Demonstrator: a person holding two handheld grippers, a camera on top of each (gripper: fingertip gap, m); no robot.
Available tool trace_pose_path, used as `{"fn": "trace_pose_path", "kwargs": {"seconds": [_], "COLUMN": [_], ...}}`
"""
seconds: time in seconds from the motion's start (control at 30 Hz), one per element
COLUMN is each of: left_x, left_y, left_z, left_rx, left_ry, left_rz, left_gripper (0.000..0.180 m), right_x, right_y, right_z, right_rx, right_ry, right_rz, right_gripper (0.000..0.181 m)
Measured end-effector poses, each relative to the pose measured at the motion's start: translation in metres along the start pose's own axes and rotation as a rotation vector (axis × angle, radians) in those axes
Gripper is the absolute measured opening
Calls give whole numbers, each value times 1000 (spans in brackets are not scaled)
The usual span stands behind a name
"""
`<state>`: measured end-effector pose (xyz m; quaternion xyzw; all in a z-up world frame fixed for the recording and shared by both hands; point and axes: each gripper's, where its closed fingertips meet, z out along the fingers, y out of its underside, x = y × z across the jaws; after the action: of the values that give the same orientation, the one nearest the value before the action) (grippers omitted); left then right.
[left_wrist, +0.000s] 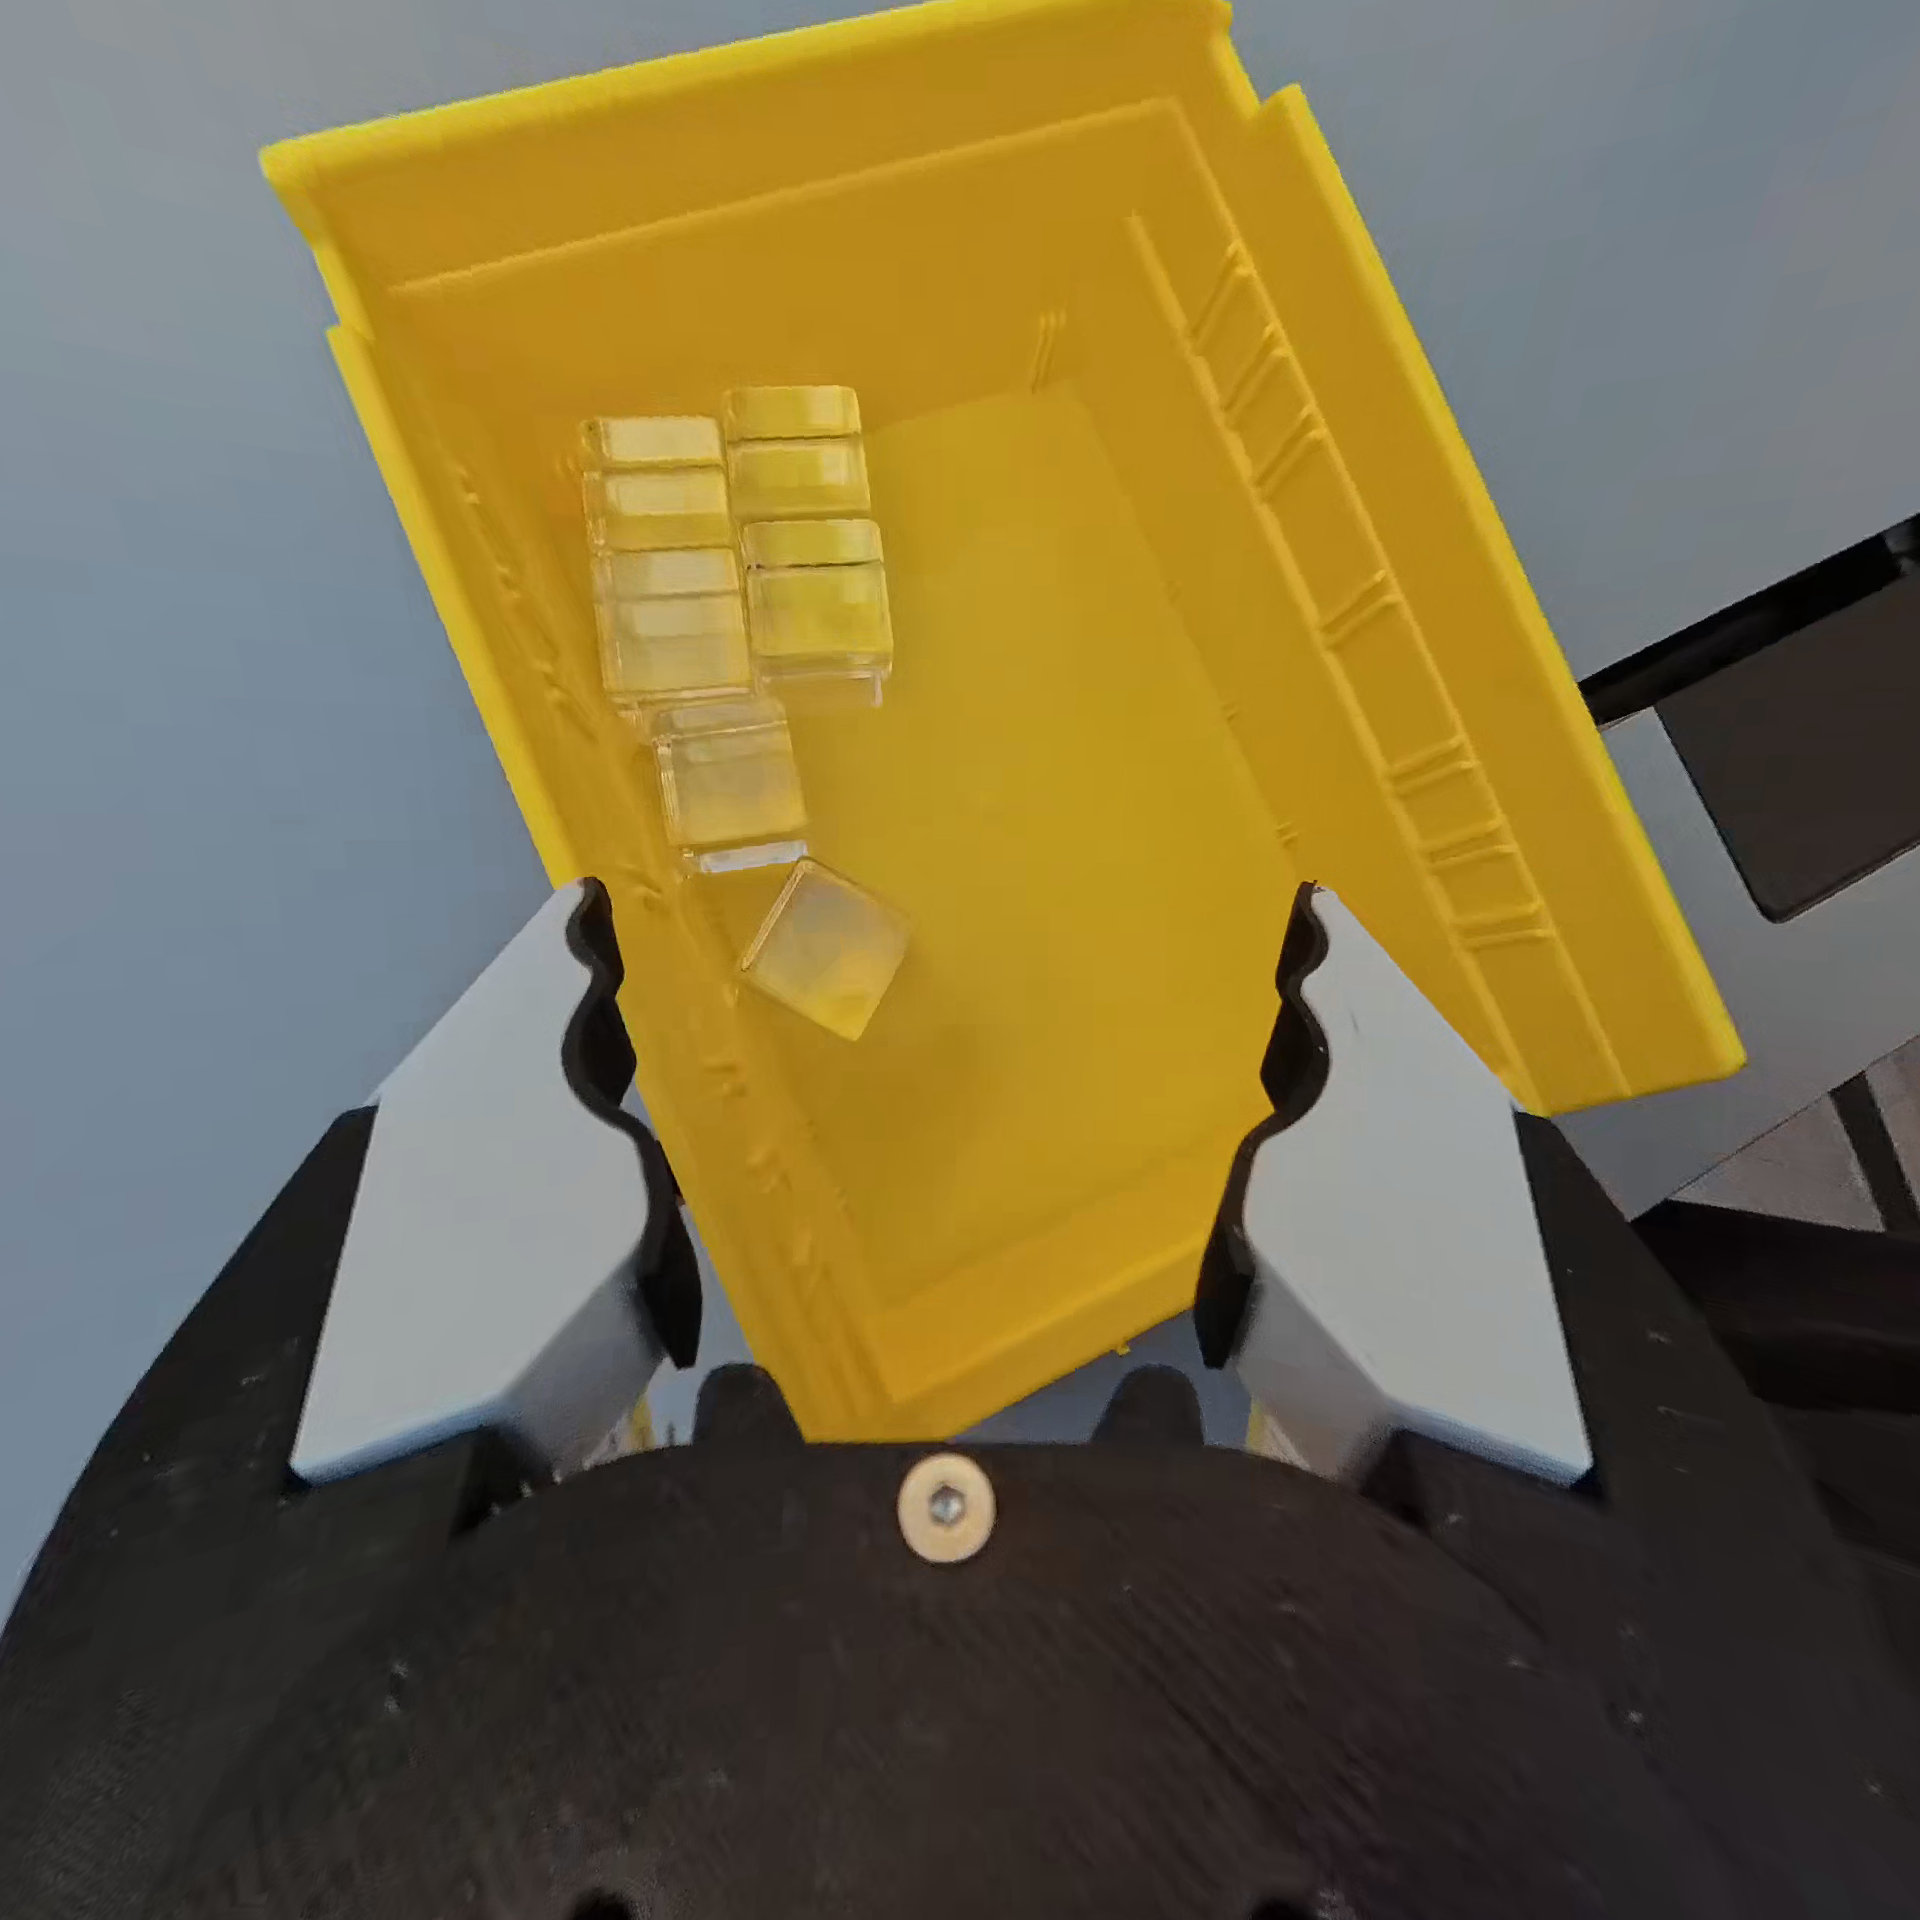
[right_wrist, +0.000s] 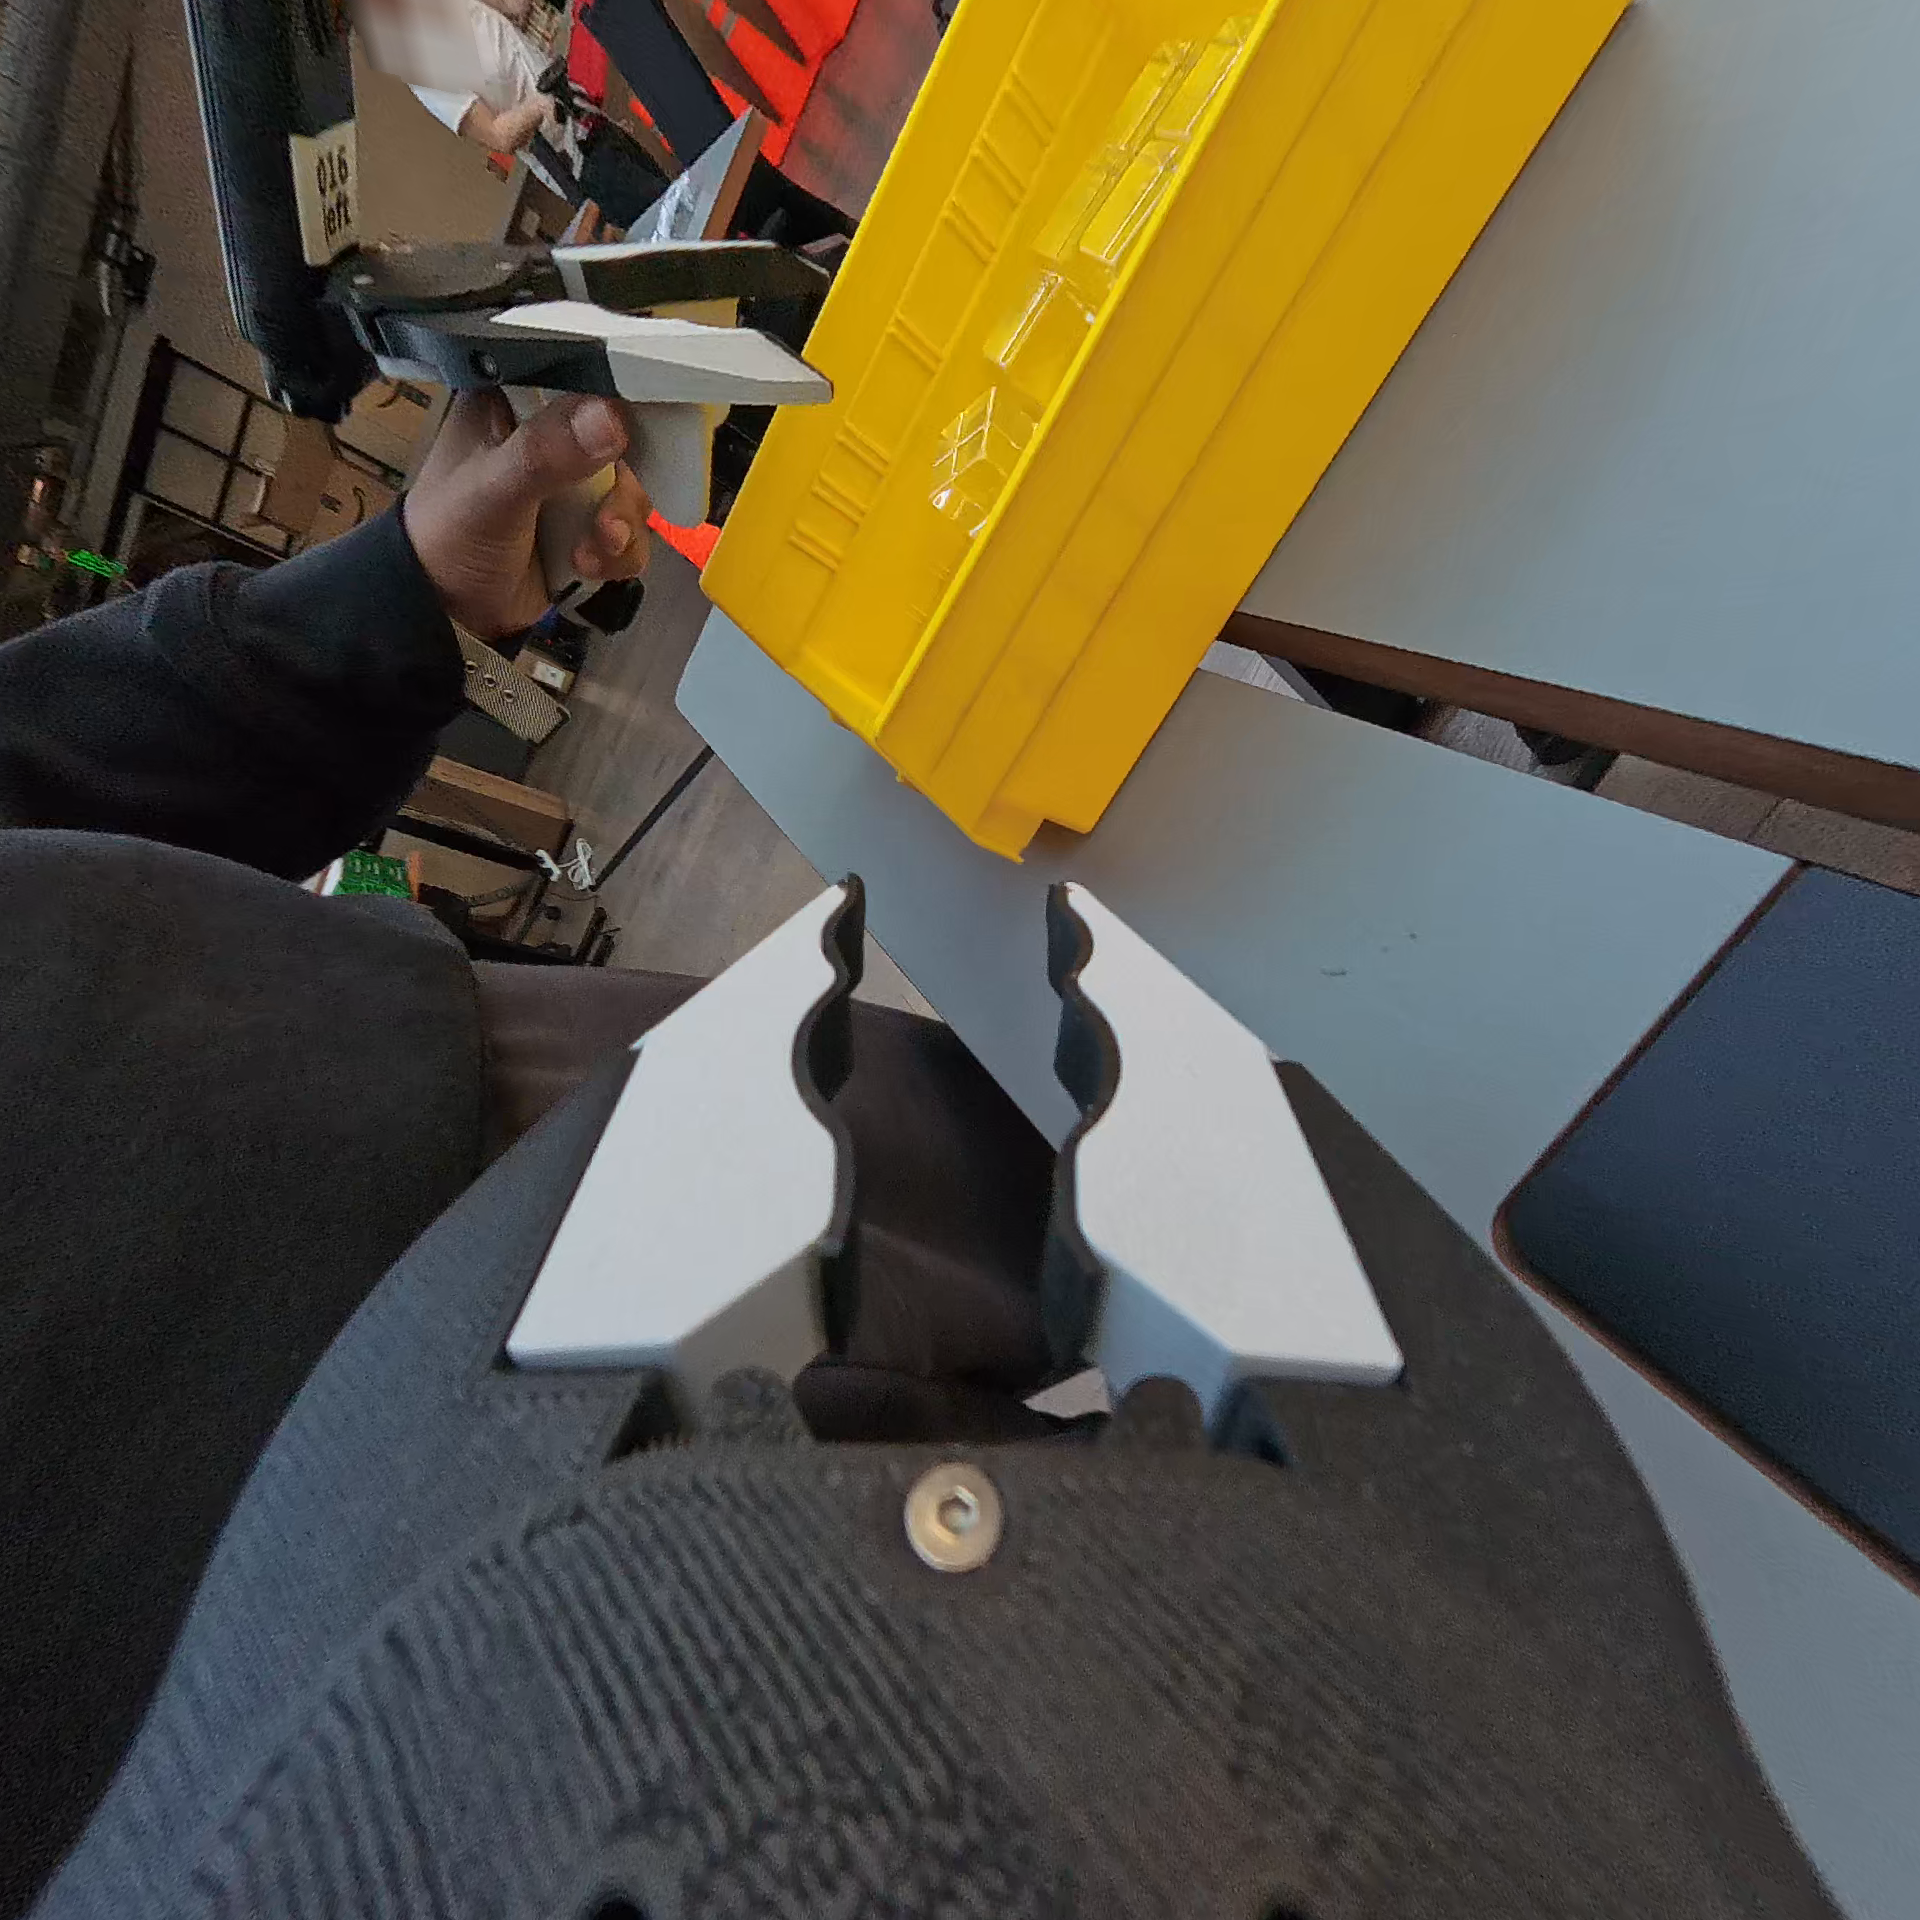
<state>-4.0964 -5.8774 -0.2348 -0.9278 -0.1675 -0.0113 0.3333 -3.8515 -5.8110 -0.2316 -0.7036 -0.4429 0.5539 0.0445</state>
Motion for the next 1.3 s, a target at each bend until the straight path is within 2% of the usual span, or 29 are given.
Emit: {"fn": "trace_pose_path", "kwargs": {"seconds": [0.13,0.23,0.3,0.33,0.43,0.6,0.83,0.9,1.07,1.23,1.27,1.3], "left_x": [12,11,1,2,3,-7,-26,-25,-3,-28,-24,-22], "left_y": [-14,0,16,20,31,43,51,48,60,67,67,67], "left_z": [12,30,42,46,53,56,59,60,50,57,60,62], "left_rx": [-44,-190,-302,-328,-404,-490,-564,-542,-591,-696,-710,-723], "left_ry": [39,9,-28,-4,28,-30,-189,-186,-33,-214,-204,-204], "left_rz": [178,333,371,374,368,520,868,866,678,718,682,625], "left_gripper": [117,114,112,106,103,91,88,85,80,80,73,58], "right_x": [-4,-9,-12,-13,-15,-18,-26,-27,-21,-1,3,7], "right_y": [-9,-16,-19,-19,-20,-22,-27,-29,-27,-40,-45,-48], "right_z": [3,9,14,16,24,43,61,61,50,32,28,24], "right_rx": [-22,-9,3,8,29,64,41,38,35,39,42,41], "right_ry": [41,63,81,90,116,143,185,191,200,146,121,94], "right_rz": [-57,-65,-59,-55,-33,1,-7,-7,-14,-23,-25,-28], "right_gripper": [33,32,31,31,30,29,29,29,29,29,29,29]}}
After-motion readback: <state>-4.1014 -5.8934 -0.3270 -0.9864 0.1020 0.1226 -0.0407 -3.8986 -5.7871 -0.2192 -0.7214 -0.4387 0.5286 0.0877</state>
